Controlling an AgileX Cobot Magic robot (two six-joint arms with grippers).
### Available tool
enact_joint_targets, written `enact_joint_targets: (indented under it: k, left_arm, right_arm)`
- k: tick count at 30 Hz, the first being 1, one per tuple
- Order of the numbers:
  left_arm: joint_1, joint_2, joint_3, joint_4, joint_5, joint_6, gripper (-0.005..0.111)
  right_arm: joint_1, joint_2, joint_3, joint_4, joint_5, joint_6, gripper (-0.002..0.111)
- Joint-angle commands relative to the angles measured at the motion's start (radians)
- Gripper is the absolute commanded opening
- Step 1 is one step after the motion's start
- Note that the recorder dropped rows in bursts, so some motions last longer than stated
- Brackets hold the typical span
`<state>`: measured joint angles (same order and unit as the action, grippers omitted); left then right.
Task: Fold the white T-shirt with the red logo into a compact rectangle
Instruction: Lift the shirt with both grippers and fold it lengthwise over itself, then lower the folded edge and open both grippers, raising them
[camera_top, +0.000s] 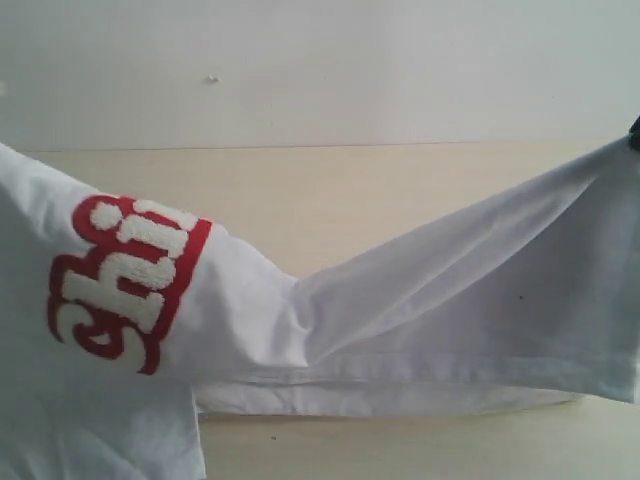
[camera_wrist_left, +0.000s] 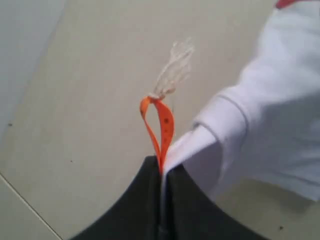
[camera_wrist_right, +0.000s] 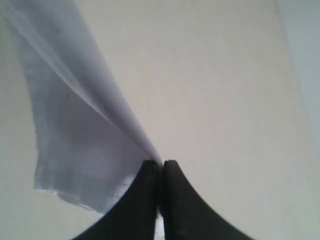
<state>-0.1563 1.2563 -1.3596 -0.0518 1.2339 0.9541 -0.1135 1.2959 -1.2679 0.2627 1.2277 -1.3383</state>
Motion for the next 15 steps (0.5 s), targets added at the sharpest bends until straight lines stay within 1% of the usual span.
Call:
enact_joint_targets:
  k: [1, 4, 7, 8, 12, 13, 14, 15]
  left_arm:
    - [0.005, 0.215, 0.011, 0.100, -0.013, 0.035, 0.000]
    - [0.024, 0.340, 0.011, 0.104, -0.125, 0.035, 0.000]
    - [0.039, 0.448, 0.011, 0.108, -0.276, 0.035, 0.000]
    - [0.047, 0.504, 0.011, 0.111, -0.368, 0.035, 0.000]
    - [0.053, 0.604, 0.011, 0.126, -0.540, 0.034, 0.000]
    - [0.057, 0.647, 0.011, 0.126, -0.613, 0.029, 0.000]
    - [0.057, 0.665, 0.011, 0.126, -0.644, 0.029, 0.000]
    - [0.065, 0.699, 0.011, 0.126, -0.716, 0.026, 0.001]
  right_arm:
    - [-0.003, 0.188, -0.004, -0.012, -0.095, 0.005, 0.000]
    - [-0.003, 0.315, -0.004, -0.012, -0.225, 0.005, 0.000]
    - [-0.003, 0.431, -0.004, -0.024, -0.347, 0.005, 0.000]
    - [-0.003, 0.495, -0.006, -0.039, -0.426, 0.005, 0.000]
    - [-0.003, 0.585, -0.006, -0.050, -0.560, 0.005, 0.000]
    - [-0.003, 0.621, -0.006, -0.054, -0.640, 0.030, 0.000]
    - [-0.003, 0.638, -0.006, -0.055, -0.684, 0.048, 0.000]
    - [-0.003, 0.665, -0.006, -0.073, -0.778, 0.081, 0.000]
